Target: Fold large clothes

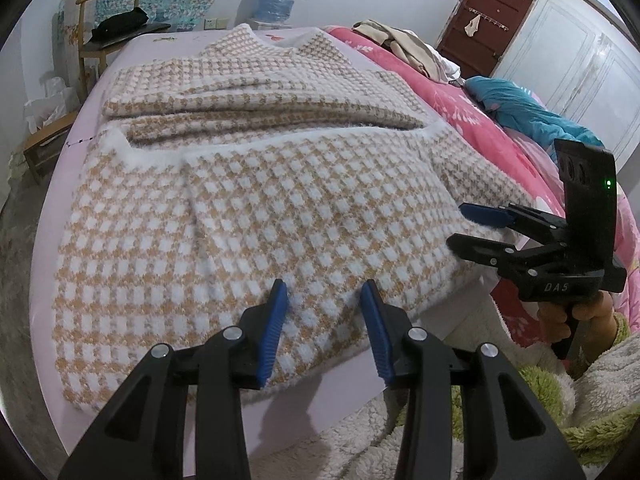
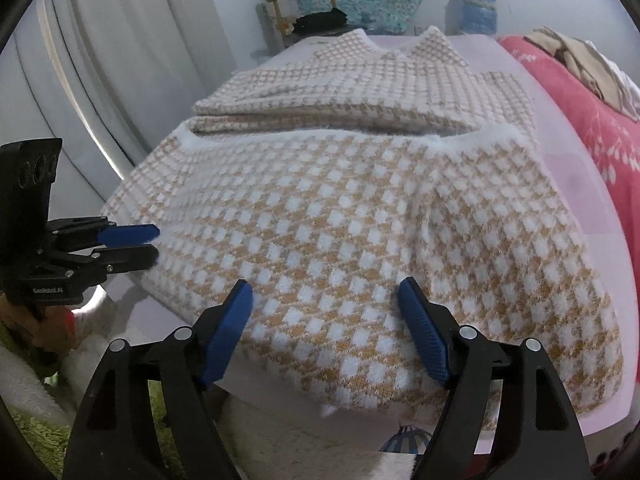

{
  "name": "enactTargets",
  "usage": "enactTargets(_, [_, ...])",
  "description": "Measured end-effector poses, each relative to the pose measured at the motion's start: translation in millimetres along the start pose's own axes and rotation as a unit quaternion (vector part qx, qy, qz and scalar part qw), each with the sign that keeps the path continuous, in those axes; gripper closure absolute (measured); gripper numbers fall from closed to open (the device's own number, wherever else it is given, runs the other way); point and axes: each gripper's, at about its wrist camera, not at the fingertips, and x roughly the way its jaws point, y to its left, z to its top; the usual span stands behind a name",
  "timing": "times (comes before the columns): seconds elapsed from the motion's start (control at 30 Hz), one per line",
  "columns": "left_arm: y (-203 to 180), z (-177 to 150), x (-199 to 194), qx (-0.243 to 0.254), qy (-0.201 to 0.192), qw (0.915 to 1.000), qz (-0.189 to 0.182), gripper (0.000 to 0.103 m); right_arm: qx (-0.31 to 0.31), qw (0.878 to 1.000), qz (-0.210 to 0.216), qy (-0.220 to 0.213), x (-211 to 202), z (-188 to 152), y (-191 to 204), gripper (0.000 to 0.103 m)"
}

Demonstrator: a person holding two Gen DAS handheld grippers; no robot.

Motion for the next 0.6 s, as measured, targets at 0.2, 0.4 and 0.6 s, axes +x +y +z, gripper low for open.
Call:
enactTargets(0.2, [1.1, -0.4, -0.6, -0.001, 0.000, 1.0000, -0.001, 0.064, 0.000, 1.000, 0.000, 0.000, -0.7, -0.5, -2.0, 0.030])
enactTargets(0.4, [2.9, 0.5, -1.2, -0.008, -0.001, 1.0000, -0.005, 0.064, -0.001, 1.000, 0.001, 0.000, -0.7, -0.5, -2.5, 0.030])
enactTargets(0.6, [3.0, 0.4, -1.0, -0.008, 0.000, 1.0000, -0.005, 0.064, -0.001, 1.000, 0.001, -0.001, -0.6, -0.5, -2.1, 0.029])
